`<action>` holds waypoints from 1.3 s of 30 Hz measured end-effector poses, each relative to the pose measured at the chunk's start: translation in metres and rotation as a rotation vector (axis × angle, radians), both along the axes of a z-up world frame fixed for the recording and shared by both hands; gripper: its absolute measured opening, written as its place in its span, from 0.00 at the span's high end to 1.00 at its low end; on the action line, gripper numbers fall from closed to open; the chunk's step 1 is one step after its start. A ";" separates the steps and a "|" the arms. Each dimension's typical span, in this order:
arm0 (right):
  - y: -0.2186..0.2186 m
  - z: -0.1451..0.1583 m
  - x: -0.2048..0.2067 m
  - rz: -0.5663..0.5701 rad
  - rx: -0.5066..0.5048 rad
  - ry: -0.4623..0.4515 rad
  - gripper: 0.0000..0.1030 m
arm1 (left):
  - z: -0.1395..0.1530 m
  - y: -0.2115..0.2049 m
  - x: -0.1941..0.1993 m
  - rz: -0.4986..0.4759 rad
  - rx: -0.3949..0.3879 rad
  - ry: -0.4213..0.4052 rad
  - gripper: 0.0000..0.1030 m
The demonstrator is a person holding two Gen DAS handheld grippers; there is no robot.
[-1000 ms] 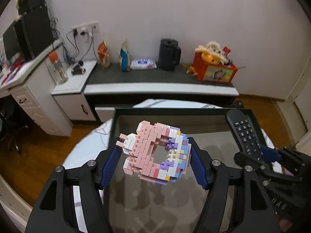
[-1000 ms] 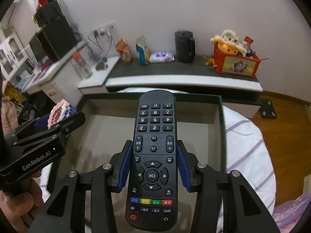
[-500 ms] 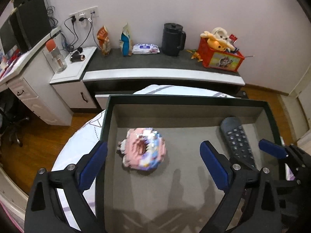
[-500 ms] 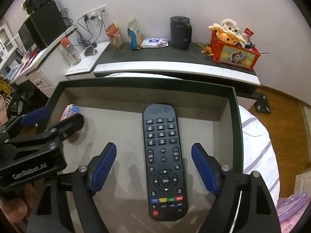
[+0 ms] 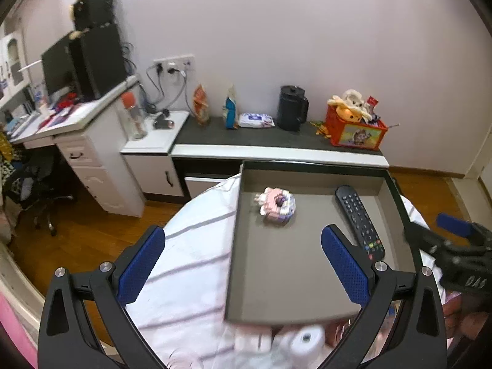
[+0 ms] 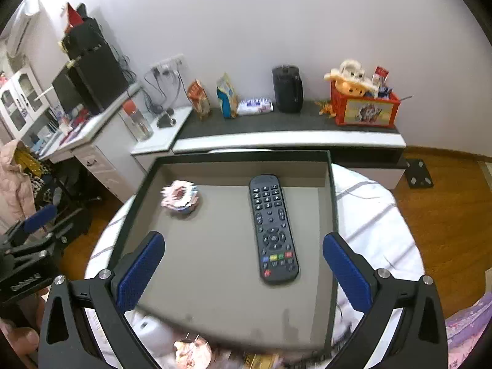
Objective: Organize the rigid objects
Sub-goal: 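Release the remote and donut into the box with both tools, then withdraw both tools and move toward the astronaut and block figure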
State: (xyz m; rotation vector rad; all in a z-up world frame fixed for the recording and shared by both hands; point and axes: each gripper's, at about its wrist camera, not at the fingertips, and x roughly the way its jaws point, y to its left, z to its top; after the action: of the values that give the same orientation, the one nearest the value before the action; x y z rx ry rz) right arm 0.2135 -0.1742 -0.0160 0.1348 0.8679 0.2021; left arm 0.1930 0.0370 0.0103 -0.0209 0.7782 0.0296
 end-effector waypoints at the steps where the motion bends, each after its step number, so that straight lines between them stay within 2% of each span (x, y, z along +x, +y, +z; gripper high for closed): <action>1: 0.000 0.005 -0.010 -0.006 0.000 -0.015 0.00 | 0.003 0.002 -0.012 -0.003 -0.006 -0.008 0.00; 9: 0.010 0.033 -0.097 0.011 -0.029 -0.100 0.00 | 0.004 0.016 -0.094 0.005 -0.039 -0.020 0.00; 16: -0.001 0.034 -0.164 -0.006 -0.025 -0.136 0.00 | -0.014 0.023 -0.162 0.038 -0.068 -0.008 0.00; 20: -0.004 0.028 -0.200 -0.017 -0.044 -0.146 0.00 | -0.027 0.018 -0.194 0.036 -0.078 0.010 0.00; 28: -0.002 0.006 -0.269 -0.030 -0.060 -0.163 0.00 | -0.040 -0.001 -0.257 0.007 -0.050 -0.012 0.00; 34: -0.006 -0.009 -0.323 -0.048 -0.064 -0.188 0.00 | -0.040 -0.017 -0.300 -0.032 -0.042 -0.051 0.00; 39: -0.014 -0.015 -0.352 -0.078 -0.052 -0.203 0.00 | -0.033 -0.028 -0.323 -0.061 -0.018 -0.090 0.00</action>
State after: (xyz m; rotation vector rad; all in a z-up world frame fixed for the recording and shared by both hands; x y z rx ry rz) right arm -0.1383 -0.1886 -0.0314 0.0971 0.6645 0.1177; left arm -0.1300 0.0091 -0.0225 -0.0159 0.6890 -0.0359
